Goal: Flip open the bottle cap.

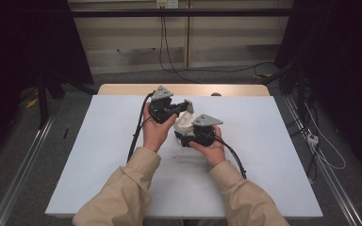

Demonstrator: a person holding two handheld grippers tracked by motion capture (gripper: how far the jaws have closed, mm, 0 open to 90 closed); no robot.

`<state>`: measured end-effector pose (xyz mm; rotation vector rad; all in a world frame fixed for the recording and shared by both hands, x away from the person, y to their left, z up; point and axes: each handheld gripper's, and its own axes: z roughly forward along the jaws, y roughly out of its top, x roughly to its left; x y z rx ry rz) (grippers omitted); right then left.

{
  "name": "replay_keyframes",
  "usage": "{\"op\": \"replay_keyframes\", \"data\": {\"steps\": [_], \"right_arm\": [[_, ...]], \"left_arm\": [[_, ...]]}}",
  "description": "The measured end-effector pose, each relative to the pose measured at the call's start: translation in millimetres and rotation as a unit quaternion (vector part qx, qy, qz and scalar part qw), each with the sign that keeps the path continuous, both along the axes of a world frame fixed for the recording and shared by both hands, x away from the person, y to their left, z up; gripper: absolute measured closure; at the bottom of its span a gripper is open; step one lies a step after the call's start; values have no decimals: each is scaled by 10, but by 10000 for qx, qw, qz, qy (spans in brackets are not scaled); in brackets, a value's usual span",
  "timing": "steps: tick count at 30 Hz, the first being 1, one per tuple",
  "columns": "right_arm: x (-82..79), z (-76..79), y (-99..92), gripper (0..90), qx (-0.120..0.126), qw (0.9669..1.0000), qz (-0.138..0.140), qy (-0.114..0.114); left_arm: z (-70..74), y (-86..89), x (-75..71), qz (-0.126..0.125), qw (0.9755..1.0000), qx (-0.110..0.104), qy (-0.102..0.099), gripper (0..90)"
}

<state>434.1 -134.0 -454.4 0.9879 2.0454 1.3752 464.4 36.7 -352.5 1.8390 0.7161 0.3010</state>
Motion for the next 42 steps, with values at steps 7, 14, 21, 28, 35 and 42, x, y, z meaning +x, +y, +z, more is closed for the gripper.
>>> {"op": "replay_keyframes", "data": {"steps": [7,14,21,28,35,42], "right_arm": [[0,-2,-2,183,12,10000,2,3],[1,-3,-5,183,16,10000,19,-3],[-2,-3,-4,184,-2,10000,17,-12],[-4,-2,-5,184,-6,10000,23,-11],[-3,-2,-9,184,17,10000,16,13],[-3,-1,-14,183,32,10000,22,18]], "left_arm": [[5,-18,33,32,10000,-32,16,900],[-2,-32,65,58,10000,-28,33,900],[-3,-42,96,69,10000,39,27,900],[-20,-46,116,76,10000,19,51,900],[-27,-74,132,59,10000,-12,67,900],[-34,-108,160,52,10000,7,72,900]]}}
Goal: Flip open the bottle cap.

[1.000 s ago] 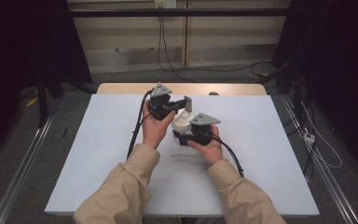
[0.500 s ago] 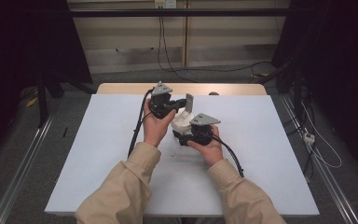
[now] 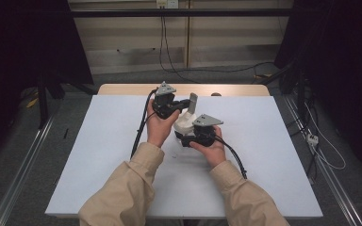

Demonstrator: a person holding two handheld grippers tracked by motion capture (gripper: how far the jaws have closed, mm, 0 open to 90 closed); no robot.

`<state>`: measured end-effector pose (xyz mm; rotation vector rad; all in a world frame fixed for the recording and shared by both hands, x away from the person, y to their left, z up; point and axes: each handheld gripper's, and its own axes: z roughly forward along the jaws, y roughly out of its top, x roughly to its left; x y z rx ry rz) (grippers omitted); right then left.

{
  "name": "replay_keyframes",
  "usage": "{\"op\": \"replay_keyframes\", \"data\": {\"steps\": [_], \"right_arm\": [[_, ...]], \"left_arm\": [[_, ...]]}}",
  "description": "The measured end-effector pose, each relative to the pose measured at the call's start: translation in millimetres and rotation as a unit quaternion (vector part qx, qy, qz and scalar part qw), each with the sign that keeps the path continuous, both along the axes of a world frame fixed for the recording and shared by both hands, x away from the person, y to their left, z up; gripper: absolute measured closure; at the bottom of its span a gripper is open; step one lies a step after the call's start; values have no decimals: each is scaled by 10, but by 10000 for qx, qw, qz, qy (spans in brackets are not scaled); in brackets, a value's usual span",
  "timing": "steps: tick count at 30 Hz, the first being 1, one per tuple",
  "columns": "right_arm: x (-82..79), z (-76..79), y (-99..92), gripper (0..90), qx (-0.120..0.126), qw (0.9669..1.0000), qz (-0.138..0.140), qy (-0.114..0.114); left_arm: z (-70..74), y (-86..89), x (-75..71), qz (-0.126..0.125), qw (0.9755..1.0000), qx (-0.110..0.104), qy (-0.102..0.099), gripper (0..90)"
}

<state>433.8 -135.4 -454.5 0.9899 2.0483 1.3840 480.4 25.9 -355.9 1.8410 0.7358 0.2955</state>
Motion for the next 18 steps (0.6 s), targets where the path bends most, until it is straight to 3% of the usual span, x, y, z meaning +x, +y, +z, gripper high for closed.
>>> {"op": "replay_keyframes", "data": {"steps": [10,18], "right_arm": [[-11,1,22,184,-135,9999,55,-74],[2,-2,-11,184,3,10000,35,15]], "left_arm": [[-60,-66,45,-53,10000,38,54,900],[-117,-104,77,-35,9999,80,114,900]]}}
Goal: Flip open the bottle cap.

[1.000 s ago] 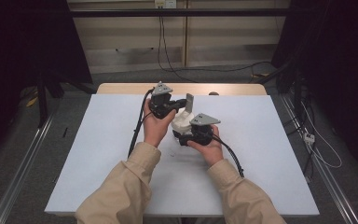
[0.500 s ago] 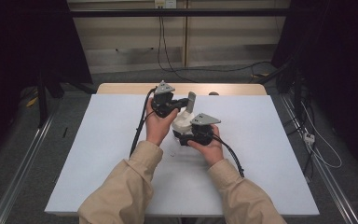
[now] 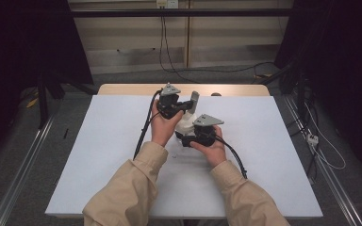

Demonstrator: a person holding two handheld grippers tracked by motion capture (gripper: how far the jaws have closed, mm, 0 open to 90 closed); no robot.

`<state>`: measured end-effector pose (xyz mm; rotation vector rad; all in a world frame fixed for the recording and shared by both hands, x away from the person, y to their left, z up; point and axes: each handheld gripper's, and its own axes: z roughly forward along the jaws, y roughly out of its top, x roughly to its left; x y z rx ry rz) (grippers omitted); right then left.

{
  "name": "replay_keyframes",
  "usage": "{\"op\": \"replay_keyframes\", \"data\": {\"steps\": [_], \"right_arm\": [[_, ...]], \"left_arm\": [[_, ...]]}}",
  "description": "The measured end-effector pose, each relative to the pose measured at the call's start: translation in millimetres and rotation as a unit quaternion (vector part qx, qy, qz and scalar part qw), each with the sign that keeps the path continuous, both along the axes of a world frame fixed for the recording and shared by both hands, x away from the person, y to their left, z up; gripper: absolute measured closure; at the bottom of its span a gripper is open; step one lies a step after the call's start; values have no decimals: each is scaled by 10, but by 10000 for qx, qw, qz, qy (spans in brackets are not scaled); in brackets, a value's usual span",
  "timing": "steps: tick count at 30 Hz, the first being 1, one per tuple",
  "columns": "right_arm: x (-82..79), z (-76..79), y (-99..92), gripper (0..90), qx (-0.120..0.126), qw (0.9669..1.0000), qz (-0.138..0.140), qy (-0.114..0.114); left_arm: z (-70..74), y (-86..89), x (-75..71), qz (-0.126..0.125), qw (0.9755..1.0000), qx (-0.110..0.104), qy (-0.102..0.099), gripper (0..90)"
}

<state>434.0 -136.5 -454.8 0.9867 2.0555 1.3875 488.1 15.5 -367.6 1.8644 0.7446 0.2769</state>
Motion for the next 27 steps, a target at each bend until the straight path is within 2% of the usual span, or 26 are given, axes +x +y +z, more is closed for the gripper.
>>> {"op": "replay_keyframes", "data": {"steps": [10,18,19,21,23,27], "right_arm": [[1,-3,5,185,-12,10000,8,-17],[11,-6,-13,180,-46,10000,51,-24],[10,-7,-10,180,-70,10000,58,-37],[1,-3,1,181,-146,9998,89,-56],[-7,0,12,182,-242,9996,131,-113],[0,1,-17,181,-115,9999,104,-24]], "left_arm": [[-21,-7,21,5,10000,52,5,900],[-41,-58,54,-21,9998,194,-5,900],[-44,-68,55,-5,9999,107,15,900],[-36,-87,68,-22,9999,116,6,900],[-33,-123,74,-32,9996,293,50,900],[-82,-155,77,-109,9995,290,99,900]]}}
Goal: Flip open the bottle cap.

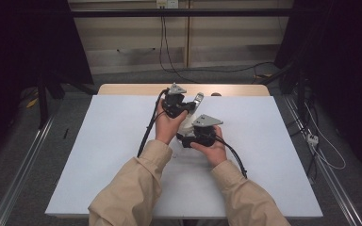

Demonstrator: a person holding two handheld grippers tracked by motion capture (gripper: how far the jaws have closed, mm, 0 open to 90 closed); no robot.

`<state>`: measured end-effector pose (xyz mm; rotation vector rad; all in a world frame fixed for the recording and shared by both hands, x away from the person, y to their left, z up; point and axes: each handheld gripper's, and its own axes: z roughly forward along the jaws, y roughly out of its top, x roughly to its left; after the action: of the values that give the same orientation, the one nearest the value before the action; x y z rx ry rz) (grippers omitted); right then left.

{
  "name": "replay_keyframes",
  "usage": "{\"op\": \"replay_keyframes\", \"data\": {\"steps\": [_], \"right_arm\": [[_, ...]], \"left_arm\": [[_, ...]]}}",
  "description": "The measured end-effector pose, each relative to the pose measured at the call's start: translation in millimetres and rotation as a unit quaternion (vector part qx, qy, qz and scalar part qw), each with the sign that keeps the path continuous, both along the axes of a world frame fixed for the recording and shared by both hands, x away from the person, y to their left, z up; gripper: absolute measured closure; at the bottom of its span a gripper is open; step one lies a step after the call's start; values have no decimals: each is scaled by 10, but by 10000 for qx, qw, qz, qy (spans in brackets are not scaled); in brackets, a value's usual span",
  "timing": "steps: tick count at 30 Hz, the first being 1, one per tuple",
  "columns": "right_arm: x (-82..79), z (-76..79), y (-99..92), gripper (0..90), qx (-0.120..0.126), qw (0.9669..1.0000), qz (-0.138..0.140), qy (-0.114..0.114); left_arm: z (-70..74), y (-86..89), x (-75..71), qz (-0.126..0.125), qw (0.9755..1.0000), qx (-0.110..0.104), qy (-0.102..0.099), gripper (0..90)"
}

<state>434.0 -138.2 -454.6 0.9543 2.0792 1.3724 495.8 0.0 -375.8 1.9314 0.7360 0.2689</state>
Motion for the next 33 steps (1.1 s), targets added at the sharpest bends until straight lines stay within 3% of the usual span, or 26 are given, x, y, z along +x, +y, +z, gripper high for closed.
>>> {"op": "replay_keyframes", "data": {"steps": [3,6,7,11,13,15,18,23,30,33], "right_arm": [[0,2,-24,181,76,10000,-2,52],[-2,1,-34,177,145,9998,-40,111],[-2,0,-37,148,172,9997,-47,156],[-1,-12,-75,56,219,9991,-120,355],[-36,-3,-110,72,221,9991,-108,354],[-90,9,-155,70,190,9992,-98,324],[-186,38,-232,74,133,9991,-101,386],[-408,113,-388,69,134,9990,-77,421],[-654,162,-600,64,171,9988,-207,400],[-731,159,-673,67,169,9988,-242,398]], "left_arm": [[12,-16,-21,-29,10000,53,4,900],[31,-11,-46,-98,9999,-108,79,870],[53,-6,-57,-125,9999,-96,24,851],[145,89,-119,-160,9997,-158,9,708],[177,177,-165,-198,9996,-174,-40,597],[179,275,-220,-200,9997,-157,-34,469],[152,440,-344,-164,9998,-94,-31,347],[44,776,-579,-119,9999,113,-24,213],[-223,1296,-840,149,9997,201,54,123],[-313,1473,-909,267,9995,111,138,112]]}}
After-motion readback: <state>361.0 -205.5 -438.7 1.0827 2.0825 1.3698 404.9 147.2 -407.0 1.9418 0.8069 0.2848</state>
